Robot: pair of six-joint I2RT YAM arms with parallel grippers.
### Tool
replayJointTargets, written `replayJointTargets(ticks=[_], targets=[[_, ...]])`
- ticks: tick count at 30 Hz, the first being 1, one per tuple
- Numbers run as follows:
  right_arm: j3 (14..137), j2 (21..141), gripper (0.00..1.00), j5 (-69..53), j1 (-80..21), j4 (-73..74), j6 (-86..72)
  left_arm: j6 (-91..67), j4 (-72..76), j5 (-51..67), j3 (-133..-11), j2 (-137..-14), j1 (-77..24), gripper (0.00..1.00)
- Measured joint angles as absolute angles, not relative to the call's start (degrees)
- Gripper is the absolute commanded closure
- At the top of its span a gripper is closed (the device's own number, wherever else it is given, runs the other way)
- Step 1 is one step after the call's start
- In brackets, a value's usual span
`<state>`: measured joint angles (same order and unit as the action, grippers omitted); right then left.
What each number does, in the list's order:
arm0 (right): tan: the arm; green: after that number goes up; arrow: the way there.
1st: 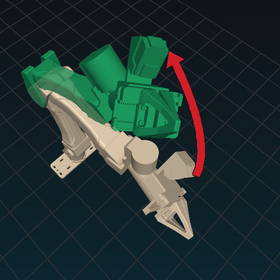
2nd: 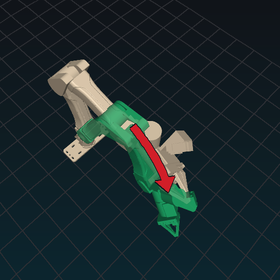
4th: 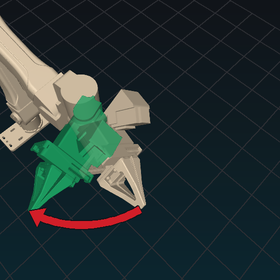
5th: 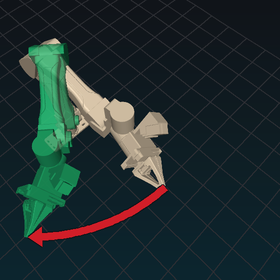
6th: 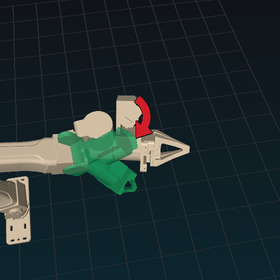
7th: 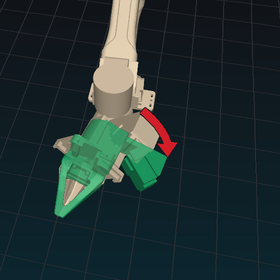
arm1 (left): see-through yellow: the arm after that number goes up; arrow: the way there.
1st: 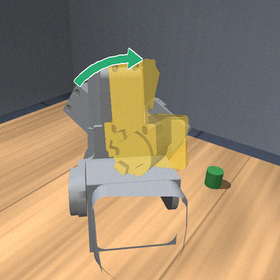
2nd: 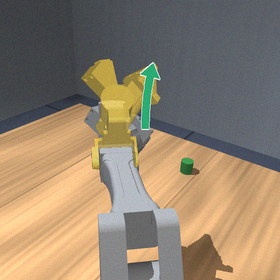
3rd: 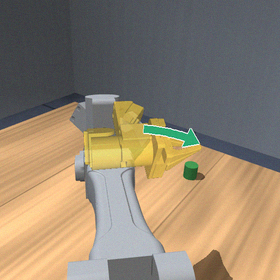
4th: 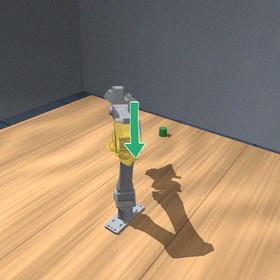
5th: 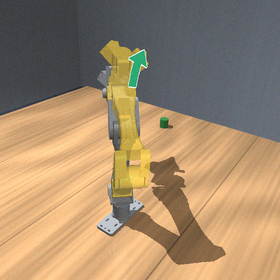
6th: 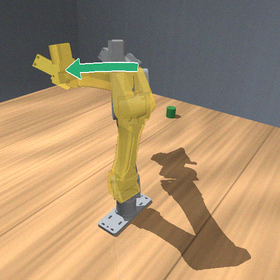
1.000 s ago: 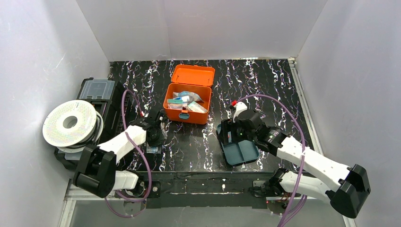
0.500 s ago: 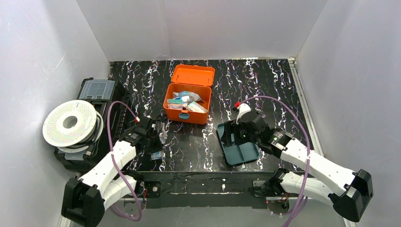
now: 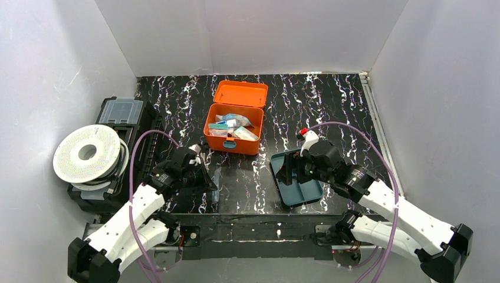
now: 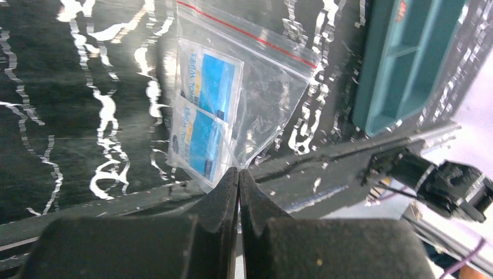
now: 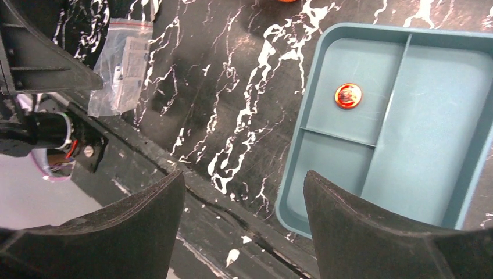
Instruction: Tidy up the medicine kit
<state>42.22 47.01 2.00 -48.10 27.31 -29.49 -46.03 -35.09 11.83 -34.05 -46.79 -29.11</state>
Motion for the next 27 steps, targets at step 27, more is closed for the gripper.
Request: replayJointTargets(ticks=[27], targets=[[56.13, 66.68, 0.18, 5.47, -61.12, 25.00, -44.50, -51.21, -30.57, 10.83, -40.69, -51.24, -42.16, 1.00]])
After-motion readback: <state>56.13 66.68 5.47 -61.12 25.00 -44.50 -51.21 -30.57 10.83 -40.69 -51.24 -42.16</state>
